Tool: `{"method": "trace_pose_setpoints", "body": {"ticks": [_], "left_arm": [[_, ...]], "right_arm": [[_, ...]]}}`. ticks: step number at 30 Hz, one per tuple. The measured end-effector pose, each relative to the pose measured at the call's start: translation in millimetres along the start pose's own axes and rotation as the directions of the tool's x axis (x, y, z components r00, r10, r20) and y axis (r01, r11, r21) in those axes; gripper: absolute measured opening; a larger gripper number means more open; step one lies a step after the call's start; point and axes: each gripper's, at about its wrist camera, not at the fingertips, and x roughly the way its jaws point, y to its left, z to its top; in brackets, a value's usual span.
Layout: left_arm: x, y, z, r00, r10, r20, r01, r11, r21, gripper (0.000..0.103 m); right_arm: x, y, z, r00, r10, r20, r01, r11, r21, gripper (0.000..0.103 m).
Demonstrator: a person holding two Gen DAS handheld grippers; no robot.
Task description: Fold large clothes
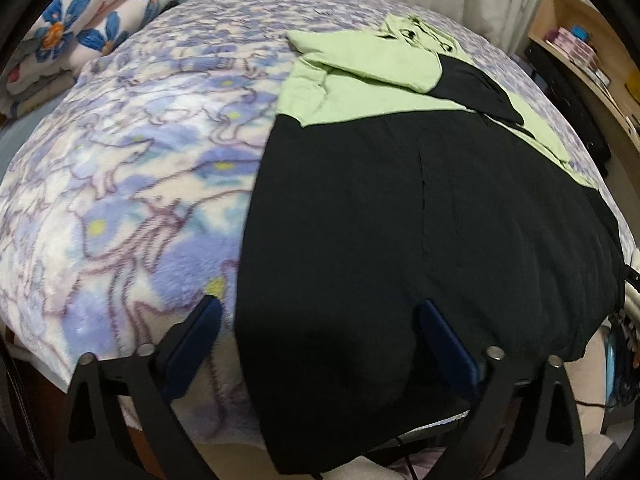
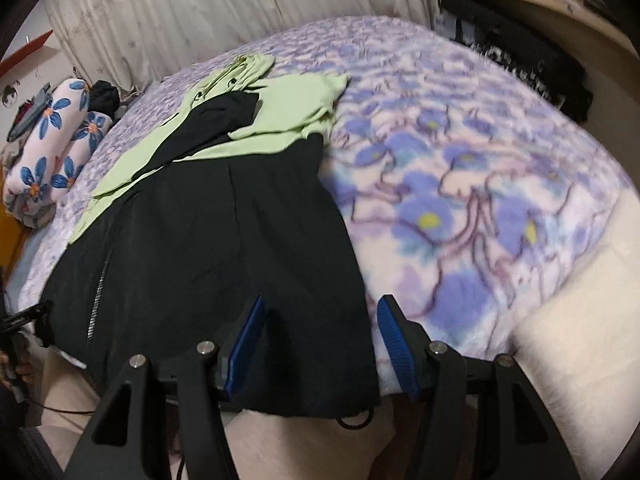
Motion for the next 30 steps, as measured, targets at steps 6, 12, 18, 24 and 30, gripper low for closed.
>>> {"method": "trace_pose_setpoints", "body": {"ticks": [6, 12, 18, 24, 30], "left_arm": [[6.3, 3.0, 2.5, 0.999, -0.050, -0.021, 0.050, 0.999, -0.006, 0.102], [4.4, 3.8, -0.9, 0.997, -0.069, -0.018, 0.070, 0.997, 0.022, 0.102], [0.1, 4.2, -4.9, 0.996, -0.093, -0.014, 0.093, 0.994, 0.048, 0.097], [-10.5, 11.1, -5.5, 0.988, -0.152, -0.009, 0.152, 0.988, 0.023, 0.059], [-2.5, 26.1, -1.8, 0.976, -0.216, -0.022, 0.215, 0.975, -0.049, 0.056]], "right_arm": [[9.0, -0.9, -5.7, 0.999, 0.036, -0.021, -0.036, 0.999, -0.014, 0.058], [8.9, -7.3, -2.1, 1.000, 0.012, 0.011, -0.012, 1.000, -0.011, 0.058], [13.3, -13.9, -4.1, 0.999, 0.046, 0.000, -0.046, 0.999, -0.001, 0.056], [7.1, -10.6, 0.9, 0.974, 0.227, -0.027, -0.227, 0.974, 0.017, 0.052], [29.7, -8.3, 5.4, 0.965, 0.255, -0.062, -0.253, 0.967, 0.038, 0.053]]}}
